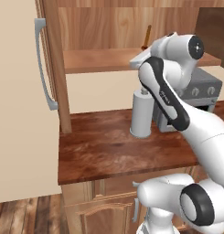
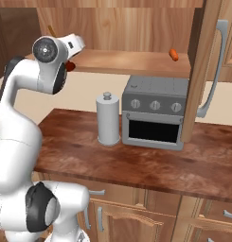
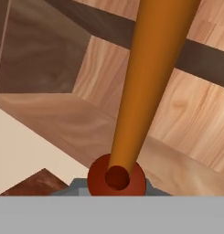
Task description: Pick the candle and candle from the dining table and place them in the open cabinet. Close the cabinet after placing the objects.
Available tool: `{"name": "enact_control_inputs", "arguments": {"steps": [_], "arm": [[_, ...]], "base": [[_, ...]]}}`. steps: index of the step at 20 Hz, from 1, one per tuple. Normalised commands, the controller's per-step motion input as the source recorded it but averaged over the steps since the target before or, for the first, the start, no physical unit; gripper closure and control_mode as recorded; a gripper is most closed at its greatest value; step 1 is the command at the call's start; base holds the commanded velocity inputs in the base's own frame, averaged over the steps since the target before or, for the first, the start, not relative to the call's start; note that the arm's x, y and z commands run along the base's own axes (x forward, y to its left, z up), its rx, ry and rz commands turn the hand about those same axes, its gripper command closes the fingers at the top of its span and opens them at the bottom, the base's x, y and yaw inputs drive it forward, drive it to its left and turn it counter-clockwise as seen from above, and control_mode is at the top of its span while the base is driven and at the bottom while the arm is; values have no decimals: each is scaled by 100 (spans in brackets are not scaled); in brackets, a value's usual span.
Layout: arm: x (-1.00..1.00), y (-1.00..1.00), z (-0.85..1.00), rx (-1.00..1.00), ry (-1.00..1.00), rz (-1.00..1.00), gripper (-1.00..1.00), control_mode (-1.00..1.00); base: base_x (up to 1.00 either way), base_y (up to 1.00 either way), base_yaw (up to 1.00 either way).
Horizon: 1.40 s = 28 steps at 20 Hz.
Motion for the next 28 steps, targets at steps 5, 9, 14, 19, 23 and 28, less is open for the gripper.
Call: {"name": "enact_control_inputs", "arguments": {"steps": [5, 9, 14, 19, 23, 28], "arm": [[53, 0, 1, 0, 0, -2, 100, -100], [57, 0, 0, 0, 0, -4, 100, -100], [54, 0, 0, 0, 0, -3, 100, -100], [51, 0, -4, 2, 0, -3, 100, -100], [50, 0, -5, 4, 0, -3, 100, -100], [55, 0, -3, 5, 0, -2, 100, -100]], "base": [[0, 0, 0], [0, 0, 0], [0, 0, 0], [0, 0, 0], [0, 0, 0], [0, 0, 0]]}}
